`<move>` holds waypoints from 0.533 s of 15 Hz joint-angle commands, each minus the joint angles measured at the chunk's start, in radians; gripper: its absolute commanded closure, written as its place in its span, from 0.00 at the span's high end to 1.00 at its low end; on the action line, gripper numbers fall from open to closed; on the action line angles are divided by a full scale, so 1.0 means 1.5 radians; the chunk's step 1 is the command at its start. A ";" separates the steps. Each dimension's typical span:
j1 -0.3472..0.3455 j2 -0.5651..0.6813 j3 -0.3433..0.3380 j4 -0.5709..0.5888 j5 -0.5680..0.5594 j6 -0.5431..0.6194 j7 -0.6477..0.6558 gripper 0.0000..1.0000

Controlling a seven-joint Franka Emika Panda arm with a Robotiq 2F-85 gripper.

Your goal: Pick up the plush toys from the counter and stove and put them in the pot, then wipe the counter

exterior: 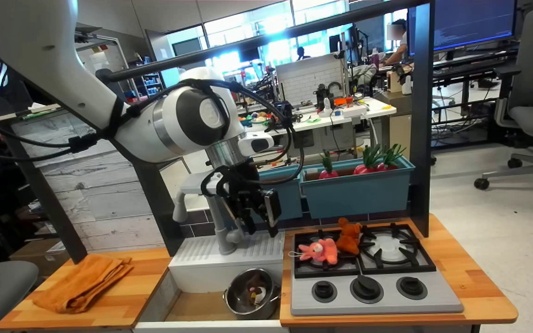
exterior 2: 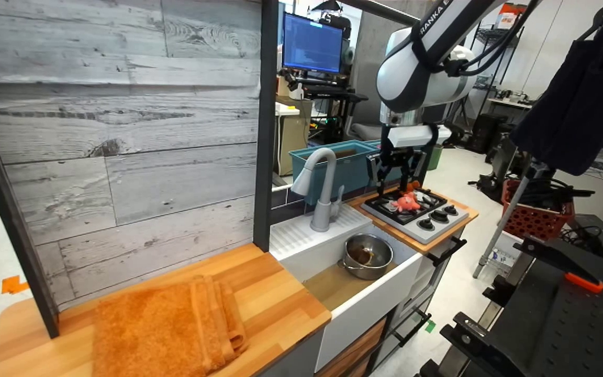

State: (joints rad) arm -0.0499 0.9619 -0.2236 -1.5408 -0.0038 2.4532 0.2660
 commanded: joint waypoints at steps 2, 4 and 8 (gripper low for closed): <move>-0.038 0.036 -0.011 0.066 0.019 -0.026 0.043 1.00; -0.067 0.070 -0.008 0.120 0.034 -0.062 0.056 1.00; -0.103 0.166 -0.013 0.255 0.044 -0.158 0.096 1.00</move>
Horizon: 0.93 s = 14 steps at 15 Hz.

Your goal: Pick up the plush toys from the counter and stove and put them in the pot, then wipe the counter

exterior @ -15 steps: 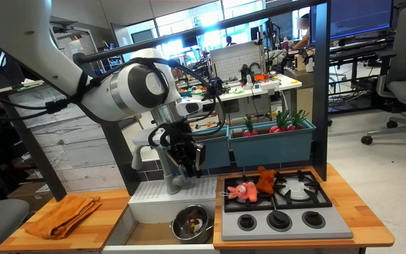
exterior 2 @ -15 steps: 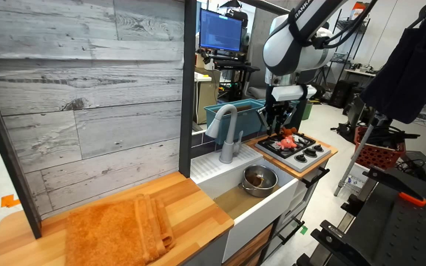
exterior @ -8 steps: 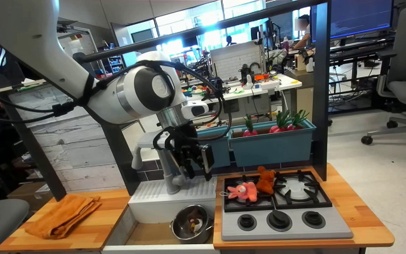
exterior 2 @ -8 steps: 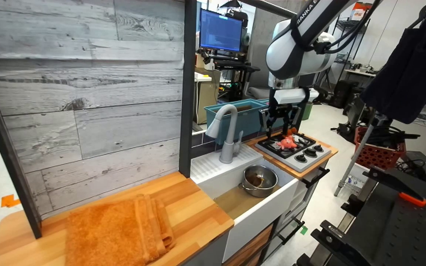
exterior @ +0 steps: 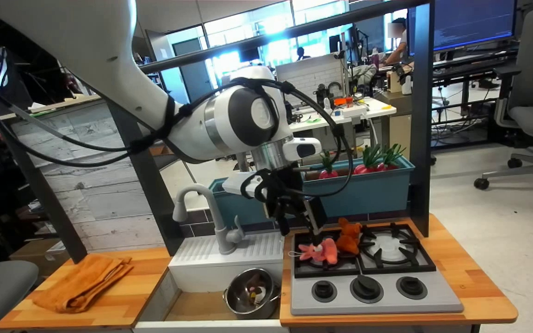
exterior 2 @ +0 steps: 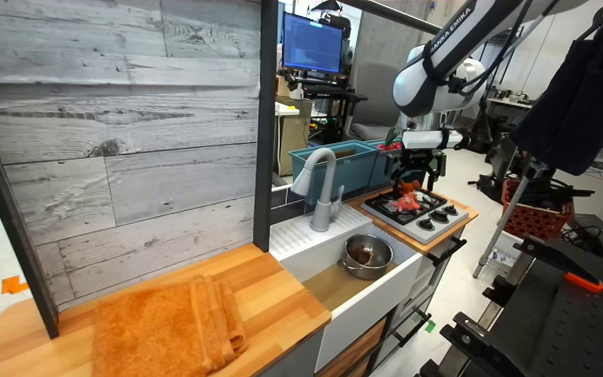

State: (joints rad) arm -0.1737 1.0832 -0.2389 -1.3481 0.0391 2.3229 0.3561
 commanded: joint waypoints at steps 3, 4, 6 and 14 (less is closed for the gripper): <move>-0.043 0.142 0.002 0.214 0.021 -0.120 0.060 1.00; -0.049 0.158 0.005 0.242 0.023 -0.125 0.065 1.00; -0.057 0.178 0.010 0.281 0.026 -0.120 0.071 1.00; -0.075 0.230 0.032 0.381 0.040 -0.113 0.070 1.00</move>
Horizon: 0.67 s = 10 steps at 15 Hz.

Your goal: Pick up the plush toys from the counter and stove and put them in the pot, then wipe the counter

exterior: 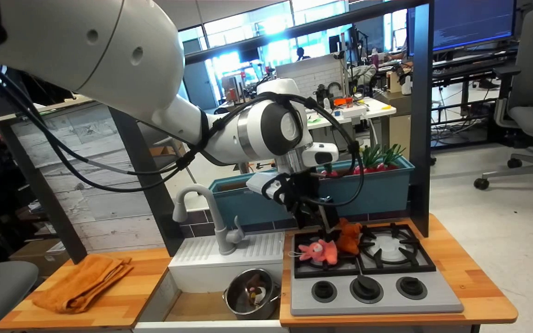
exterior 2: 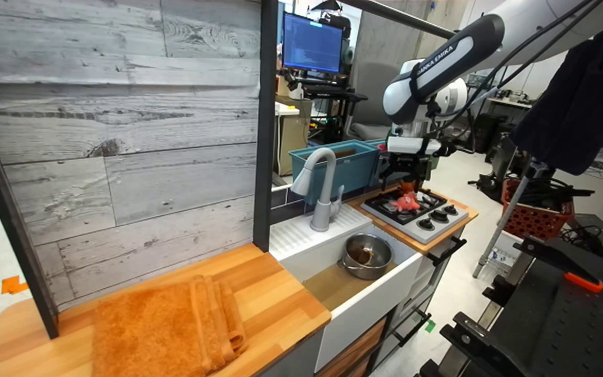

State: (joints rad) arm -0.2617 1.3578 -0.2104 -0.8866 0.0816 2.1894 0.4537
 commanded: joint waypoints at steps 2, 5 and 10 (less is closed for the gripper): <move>-0.019 0.064 0.015 0.086 0.012 -0.032 0.007 1.00; -0.023 0.083 0.015 0.101 0.012 -0.038 0.010 0.90; -0.028 0.097 0.021 0.134 0.010 -0.049 0.004 0.42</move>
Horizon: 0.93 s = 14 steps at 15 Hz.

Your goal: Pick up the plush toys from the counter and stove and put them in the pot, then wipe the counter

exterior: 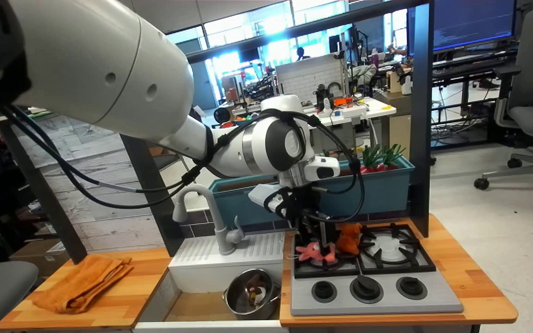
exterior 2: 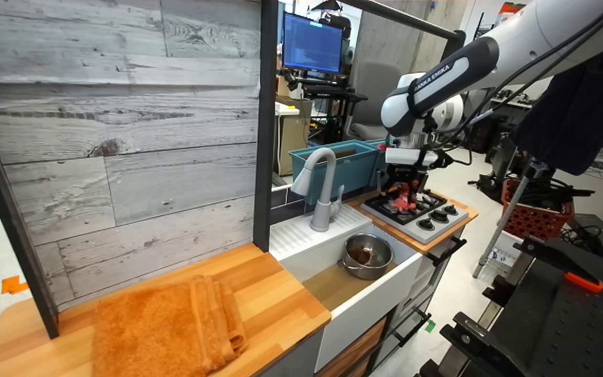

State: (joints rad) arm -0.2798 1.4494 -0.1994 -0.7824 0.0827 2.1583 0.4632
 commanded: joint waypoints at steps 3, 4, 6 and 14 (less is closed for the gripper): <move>-0.012 0.010 0.029 0.040 0.015 -0.019 -0.030 0.19; -0.010 0.000 0.037 0.029 0.016 -0.013 -0.045 0.12; -0.003 -0.033 0.069 -0.010 0.016 0.008 -0.106 0.01; 0.038 -0.126 0.161 -0.160 0.000 -0.018 -0.307 0.03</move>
State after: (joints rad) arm -0.2378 1.3263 -0.0048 -0.9042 0.0823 2.1498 0.0979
